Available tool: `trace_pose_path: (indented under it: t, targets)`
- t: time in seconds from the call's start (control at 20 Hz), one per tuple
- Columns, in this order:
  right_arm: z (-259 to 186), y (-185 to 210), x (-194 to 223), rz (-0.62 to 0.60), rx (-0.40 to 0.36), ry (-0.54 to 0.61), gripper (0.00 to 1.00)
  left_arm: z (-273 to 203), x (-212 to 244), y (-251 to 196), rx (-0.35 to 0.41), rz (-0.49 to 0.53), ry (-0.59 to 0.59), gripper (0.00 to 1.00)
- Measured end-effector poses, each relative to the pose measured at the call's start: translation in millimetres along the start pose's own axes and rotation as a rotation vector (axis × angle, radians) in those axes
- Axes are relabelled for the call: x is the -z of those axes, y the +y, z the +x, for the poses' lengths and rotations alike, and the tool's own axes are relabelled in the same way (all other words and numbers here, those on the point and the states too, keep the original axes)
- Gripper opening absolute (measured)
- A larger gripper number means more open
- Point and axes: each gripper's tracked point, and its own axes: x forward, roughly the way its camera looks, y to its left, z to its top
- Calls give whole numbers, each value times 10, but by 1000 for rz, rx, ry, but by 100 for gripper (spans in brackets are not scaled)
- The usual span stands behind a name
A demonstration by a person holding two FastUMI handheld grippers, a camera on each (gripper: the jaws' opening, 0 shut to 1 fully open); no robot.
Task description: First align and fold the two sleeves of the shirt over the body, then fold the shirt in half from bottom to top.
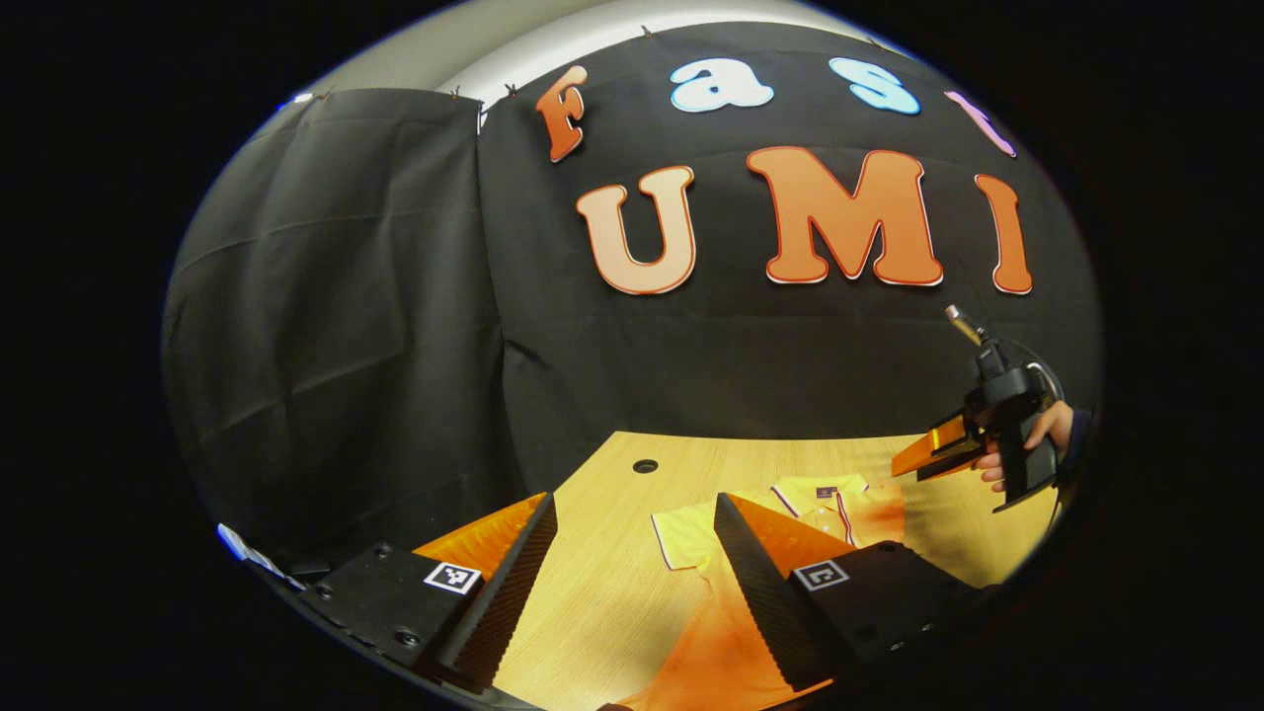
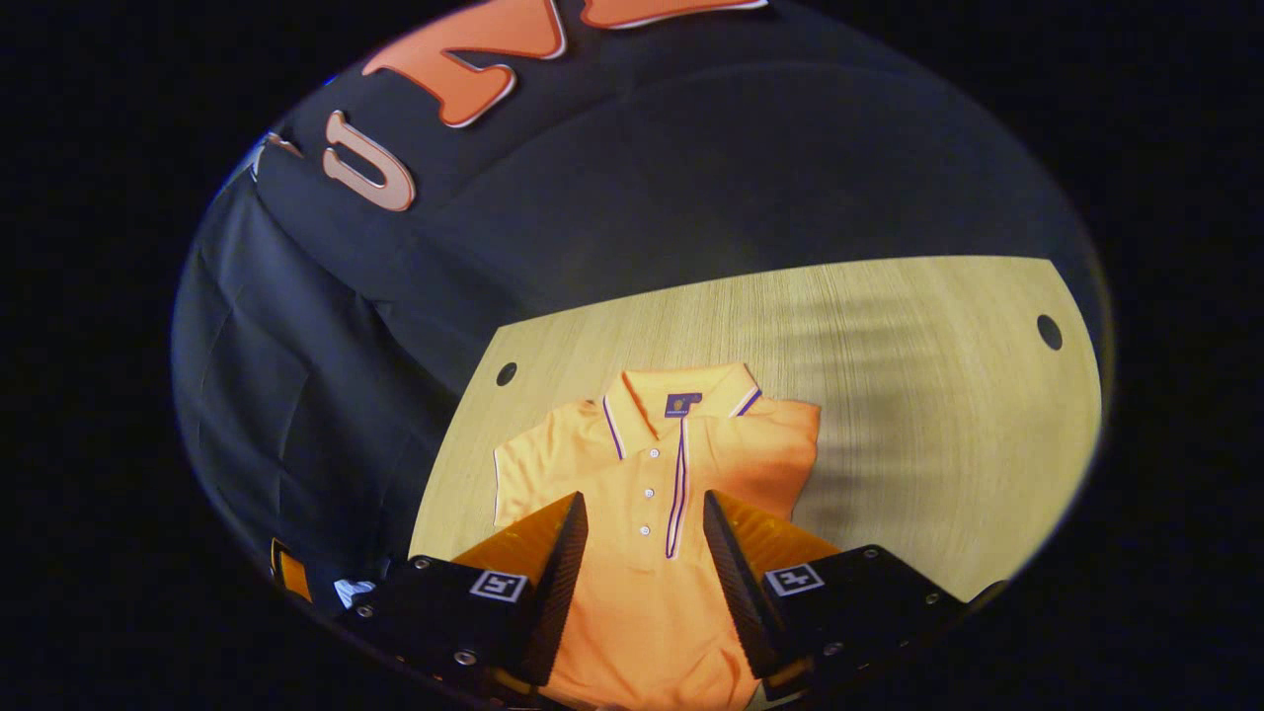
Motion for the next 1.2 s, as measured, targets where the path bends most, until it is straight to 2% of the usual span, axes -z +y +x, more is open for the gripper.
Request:
trace_pose_path:
  t: [0.2,0.35,0.6,0.65,0.7,1.05,1.2]
  targets:
    - [-364,-53,-85,-26,63,-115,86,415,94,45,64,-29,56,99]
    - [-680,-48,-151,-33,118,-207,88,779,215,-5,136,-38,110,99]
    - [-1319,-140,-124,-41,264,-341,91,1423,460,-120,257,-47,238,99]
    - [-1442,-179,-86,-44,299,-366,91,1529,514,-144,276,-46,270,96]
    - [-1551,-199,-51,-50,329,-392,92,1677,596,-172,292,-45,308,99]
    - [-2252,-225,254,6,527,-522,95,2454,1162,-316,344,-49,592,98]
    - [-2517,-188,399,28,614,-587,95,2698,1395,-373,364,-10,694,98]
